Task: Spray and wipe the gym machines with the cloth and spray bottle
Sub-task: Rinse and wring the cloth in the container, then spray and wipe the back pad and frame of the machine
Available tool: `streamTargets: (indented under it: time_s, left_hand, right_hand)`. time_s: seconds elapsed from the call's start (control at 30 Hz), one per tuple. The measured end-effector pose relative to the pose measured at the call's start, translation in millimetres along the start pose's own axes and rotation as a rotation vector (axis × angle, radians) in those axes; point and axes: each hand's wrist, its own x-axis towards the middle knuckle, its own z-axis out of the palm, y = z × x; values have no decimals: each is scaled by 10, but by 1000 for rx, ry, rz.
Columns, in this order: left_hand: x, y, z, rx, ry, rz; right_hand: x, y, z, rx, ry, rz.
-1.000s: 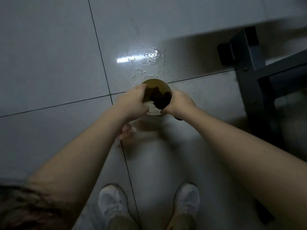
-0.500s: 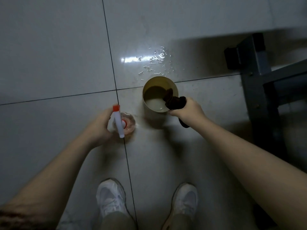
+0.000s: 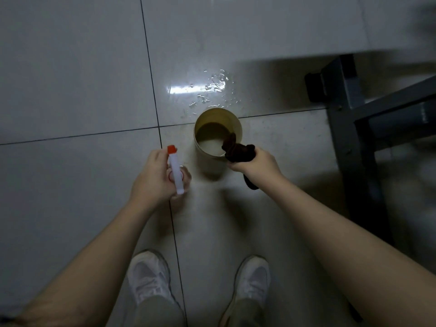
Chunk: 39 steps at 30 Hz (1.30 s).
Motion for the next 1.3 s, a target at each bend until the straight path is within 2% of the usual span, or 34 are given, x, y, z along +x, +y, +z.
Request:
streamTargets:
  time_s: [0.17,0.43,0.63,0.9,1.03,1.3]
  left_hand:
    - [-396,428,-263,84,-36,127]
    - [-951,1112,-603,31,-164,191]
    - [-1298,1707,-856,-12,-193,277]
    - [-1714,2502,-1250,-91,-223,346]
    - [-1984,2899,-1431,-60,-264,436]
    - [-2429,3572,-1562,49,-459,571]
  right_hand:
    - [-283,-113,-208,88,14,30]
    - [-977,-424,-721,185,30,-15]
    - [-1497,-696,-1096,339,114,13]
    - [-2302,-988,-1531,318,124,-17]
    - [-2762,-1079,-1826,274,148,-43]
    - [-3630,-910,-2498,455,363,25]
